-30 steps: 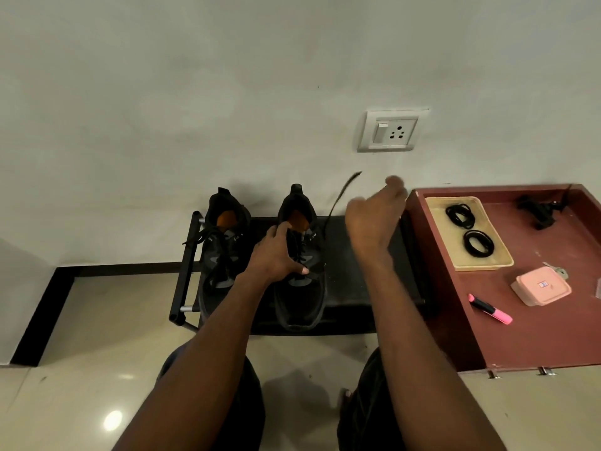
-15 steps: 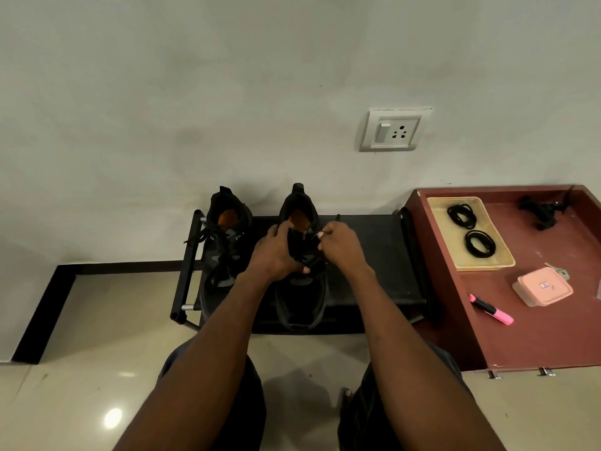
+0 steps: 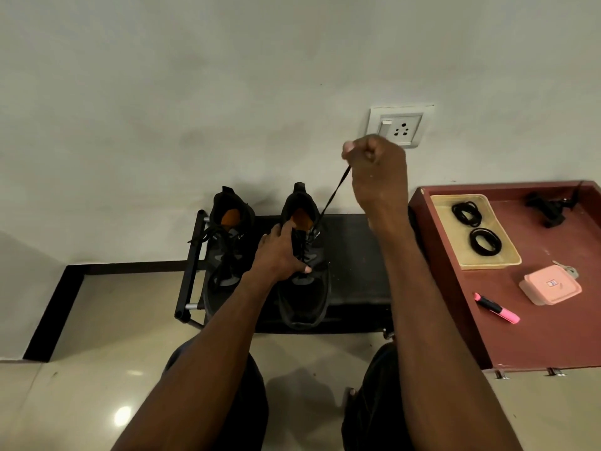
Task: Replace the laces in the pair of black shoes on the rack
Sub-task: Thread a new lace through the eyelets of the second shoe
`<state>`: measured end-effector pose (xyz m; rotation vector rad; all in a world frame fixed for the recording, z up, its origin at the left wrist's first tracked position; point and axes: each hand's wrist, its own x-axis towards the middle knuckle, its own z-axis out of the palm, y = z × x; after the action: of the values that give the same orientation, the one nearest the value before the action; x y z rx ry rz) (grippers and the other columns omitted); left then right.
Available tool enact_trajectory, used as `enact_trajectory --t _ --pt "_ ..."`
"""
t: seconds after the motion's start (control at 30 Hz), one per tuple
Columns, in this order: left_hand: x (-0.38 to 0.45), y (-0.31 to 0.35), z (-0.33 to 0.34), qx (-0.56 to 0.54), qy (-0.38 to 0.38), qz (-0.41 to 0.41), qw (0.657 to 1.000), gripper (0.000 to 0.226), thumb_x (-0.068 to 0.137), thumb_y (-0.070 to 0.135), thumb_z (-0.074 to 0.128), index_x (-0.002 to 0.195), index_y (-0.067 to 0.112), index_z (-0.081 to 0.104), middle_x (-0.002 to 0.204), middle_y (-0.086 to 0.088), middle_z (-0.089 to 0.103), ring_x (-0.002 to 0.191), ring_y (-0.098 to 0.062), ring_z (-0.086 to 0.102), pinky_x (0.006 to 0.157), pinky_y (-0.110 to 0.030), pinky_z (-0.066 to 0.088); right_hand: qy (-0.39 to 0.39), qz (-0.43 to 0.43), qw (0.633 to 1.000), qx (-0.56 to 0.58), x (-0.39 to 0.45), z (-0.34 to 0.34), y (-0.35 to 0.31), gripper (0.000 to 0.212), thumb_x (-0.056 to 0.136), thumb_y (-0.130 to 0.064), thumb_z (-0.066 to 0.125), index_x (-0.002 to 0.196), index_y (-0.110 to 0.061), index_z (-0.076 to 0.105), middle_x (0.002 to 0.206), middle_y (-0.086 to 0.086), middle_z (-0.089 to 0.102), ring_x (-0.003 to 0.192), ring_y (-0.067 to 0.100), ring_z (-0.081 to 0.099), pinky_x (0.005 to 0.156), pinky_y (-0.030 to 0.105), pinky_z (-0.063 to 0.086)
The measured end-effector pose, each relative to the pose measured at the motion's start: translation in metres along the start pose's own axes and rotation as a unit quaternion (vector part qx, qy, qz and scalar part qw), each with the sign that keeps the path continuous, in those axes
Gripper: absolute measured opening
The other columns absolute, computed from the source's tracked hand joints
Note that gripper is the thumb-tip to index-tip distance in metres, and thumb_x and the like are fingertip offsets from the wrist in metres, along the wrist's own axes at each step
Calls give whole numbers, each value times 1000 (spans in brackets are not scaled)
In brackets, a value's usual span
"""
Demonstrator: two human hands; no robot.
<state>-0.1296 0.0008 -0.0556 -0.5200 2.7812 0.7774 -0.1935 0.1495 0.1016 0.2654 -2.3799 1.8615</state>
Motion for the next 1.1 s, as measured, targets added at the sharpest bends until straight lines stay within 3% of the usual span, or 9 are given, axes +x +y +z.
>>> enact_trajectory --t 0.13,0.23,0.5,0.67,0.73,0.8,0.87,0.97,1.1 --pt "1 0 3 7 -2 -8 1000 112 64 42 91 151 25 22 159 -12 26 143 -42 29 117 -54 31 36 4 996 84 -11 -2 -15 14 97 -7 54 111 -11 52 58 -7 45 43 1 42 51 14 37" --pt "2 -1 3 5 -5 -14 1000 113 64 42 91 151 26 21 160 -12 24 144 -43 28 116 -56 32 53 19 989 134 -9 -2 -18 14 97 -5 54 107 -13 47 48 -10 40 38 4 36 45 20 35" --pt "2 0 5 8 -20 5 1000 110 66 39 90 151 25 22 158 -10 28 142 -39 32 119 -53 28 52 1 982 182 -11 0 -27 18 95 -1 54 95 -16 44 47 -5 37 37 9 32 44 20 33" --pt "0 8 7 41 -17 16 999 112 71 39 87 155 22 16 160 -14 24 148 -38 21 122 -48 13 50 -36 995 82 -7 -13 -6 11 98 -6 53 105 -14 49 53 -6 41 43 4 35 49 22 33" --pt "-3 5 6 44 -17 23 999 118 72 46 85 158 26 8 160 -15 25 149 -36 22 124 -48 10 62 -19 998 -10 -3 -25 12 21 100 -11 52 121 -10 48 64 -4 53 53 1 48 59 22 41" --pt "-5 -1 1 39 -2 34 999 123 72 56 82 159 28 0 152 -14 42 141 -33 37 123 -50 15 44 36 985 -160 0 -34 34 51 99 -19 57 143 -9 34 103 9 66 99 16 64 89 34 47" --pt "-7 -6 -7 7 12 27 1000 118 75 59 77 158 27 0 132 -12 61 124 -33 56 115 -51 32 1 68 947 -313 -4 -35 59 64 95 -20 62 150 -10 31 140 16 52 133 33 46 112 48 32" --pt "-11 -8 -25 -46 31 0 998 92 90 42 70 158 22 11 123 -14 64 111 -35 62 97 -50 50 -137 95 930 -329 -26 -10 85 46 93 -12 62 137 -8 51 135 15 59 125 33 55 109 43 41" --pt "-24 -12 -43 -55 35 7 998 68 96 24 61 154 18 27 120 -15 65 107 -34 62 94 -46 52 -278 80 899 -330 -50 34 117 62 94 -19 62 149 -14 33 148 12 44 136 36 41 111 54 33"
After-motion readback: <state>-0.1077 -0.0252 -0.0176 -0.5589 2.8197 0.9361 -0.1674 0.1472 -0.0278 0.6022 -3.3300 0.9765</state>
